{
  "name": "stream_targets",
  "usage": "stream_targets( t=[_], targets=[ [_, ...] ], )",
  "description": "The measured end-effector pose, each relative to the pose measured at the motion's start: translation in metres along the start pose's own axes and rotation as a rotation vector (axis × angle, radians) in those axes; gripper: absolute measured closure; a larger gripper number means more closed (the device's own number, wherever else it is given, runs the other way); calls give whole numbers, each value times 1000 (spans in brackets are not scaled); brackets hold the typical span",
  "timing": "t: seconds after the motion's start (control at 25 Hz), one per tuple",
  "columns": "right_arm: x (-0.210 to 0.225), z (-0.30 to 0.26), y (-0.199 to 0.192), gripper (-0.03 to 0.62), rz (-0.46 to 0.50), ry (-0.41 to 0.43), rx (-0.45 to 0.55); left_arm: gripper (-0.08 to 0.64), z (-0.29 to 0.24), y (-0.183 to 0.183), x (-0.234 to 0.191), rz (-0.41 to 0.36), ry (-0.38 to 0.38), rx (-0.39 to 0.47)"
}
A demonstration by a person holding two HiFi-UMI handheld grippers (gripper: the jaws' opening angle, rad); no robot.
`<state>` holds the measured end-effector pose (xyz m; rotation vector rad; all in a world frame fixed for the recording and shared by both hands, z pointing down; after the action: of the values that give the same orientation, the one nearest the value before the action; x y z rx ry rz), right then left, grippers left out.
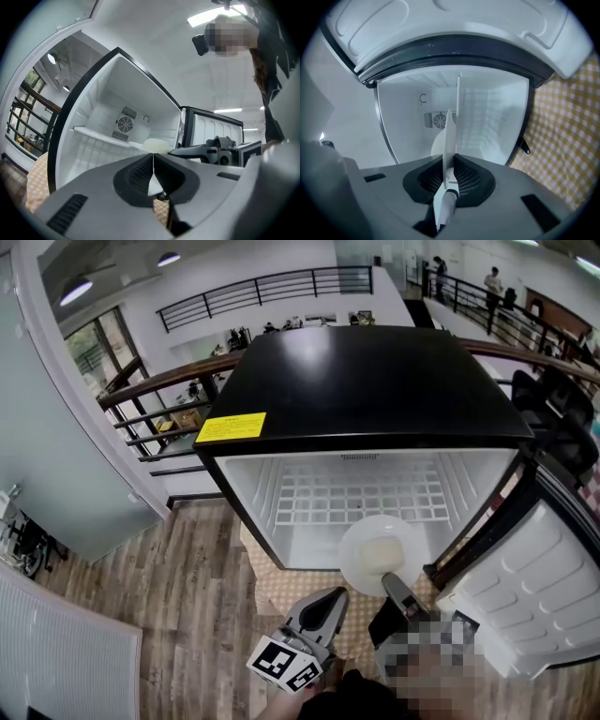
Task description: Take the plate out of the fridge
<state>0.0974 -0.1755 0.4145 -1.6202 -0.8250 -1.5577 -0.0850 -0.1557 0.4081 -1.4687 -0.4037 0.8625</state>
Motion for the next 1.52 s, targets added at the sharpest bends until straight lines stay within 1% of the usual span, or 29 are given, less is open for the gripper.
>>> stream_targets(
  t=[0.32, 0.6, 1.16, 1.52],
  targets=[
    [7, 25, -29, 531, -7, -29, 28, 548, 29, 2, 10, 13, -22, -8],
    [13, 47, -57, 531, -30, -29, 29, 548, 57, -2, 23, 14, -30, -7],
    [19, 85, -79, 531, -13, -43, 46, 548, 89, -6, 49, 22, -31, 12],
    [23, 113, -93, 531, -18, -59, 63, 548, 106, -18, 67, 40, -44, 0]
  ],
)
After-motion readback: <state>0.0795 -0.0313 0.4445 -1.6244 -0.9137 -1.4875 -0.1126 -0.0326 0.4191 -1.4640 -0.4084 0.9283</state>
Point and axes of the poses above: the fingertips, and each gripper's own axes: z backward along the fingers, x to its right, y out of its top, the point moved 8 cm from there along z, backward along the fingers, and after that the axes turned 5 degrees about -y, right-handed, at the moved point
